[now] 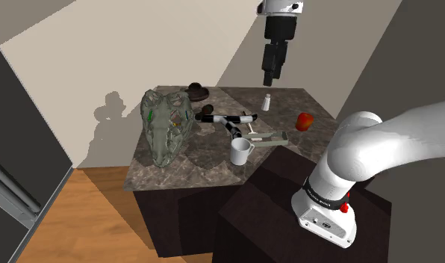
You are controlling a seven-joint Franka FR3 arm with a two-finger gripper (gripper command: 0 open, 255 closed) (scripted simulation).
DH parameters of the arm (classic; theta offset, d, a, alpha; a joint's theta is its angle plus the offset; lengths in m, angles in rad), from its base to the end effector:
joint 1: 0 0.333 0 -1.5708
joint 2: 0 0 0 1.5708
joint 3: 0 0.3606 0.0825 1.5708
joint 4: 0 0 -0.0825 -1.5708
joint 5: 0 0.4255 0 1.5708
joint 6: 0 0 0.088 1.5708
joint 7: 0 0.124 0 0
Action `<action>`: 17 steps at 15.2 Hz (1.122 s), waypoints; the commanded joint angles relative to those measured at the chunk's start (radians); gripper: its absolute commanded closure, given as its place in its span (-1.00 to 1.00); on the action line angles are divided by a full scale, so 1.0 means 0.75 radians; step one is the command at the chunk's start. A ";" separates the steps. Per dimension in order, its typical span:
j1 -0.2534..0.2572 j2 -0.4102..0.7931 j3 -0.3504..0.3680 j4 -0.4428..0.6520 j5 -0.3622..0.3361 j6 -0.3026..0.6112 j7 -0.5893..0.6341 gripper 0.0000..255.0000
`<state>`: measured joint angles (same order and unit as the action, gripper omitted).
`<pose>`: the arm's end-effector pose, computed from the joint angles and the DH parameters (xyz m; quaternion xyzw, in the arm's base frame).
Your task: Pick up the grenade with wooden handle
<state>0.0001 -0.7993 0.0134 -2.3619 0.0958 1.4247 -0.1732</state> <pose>0.2938 0.0183 0.5951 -0.9922 -0.0942 0.0651 0.0484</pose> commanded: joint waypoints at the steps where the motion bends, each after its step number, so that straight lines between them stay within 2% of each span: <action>1: 0.000 0.000 0.000 0.000 0.000 0.000 0.000 -1.00; 9: -0.073 0.357 0.114 0.048 0.042 0.299 0.282 -1.00; 17: -0.141 0.758 0.175 0.206 0.014 0.528 0.563 -1.00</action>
<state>-0.0997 -0.2676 0.1410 -2.2315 0.1108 1.8084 0.2193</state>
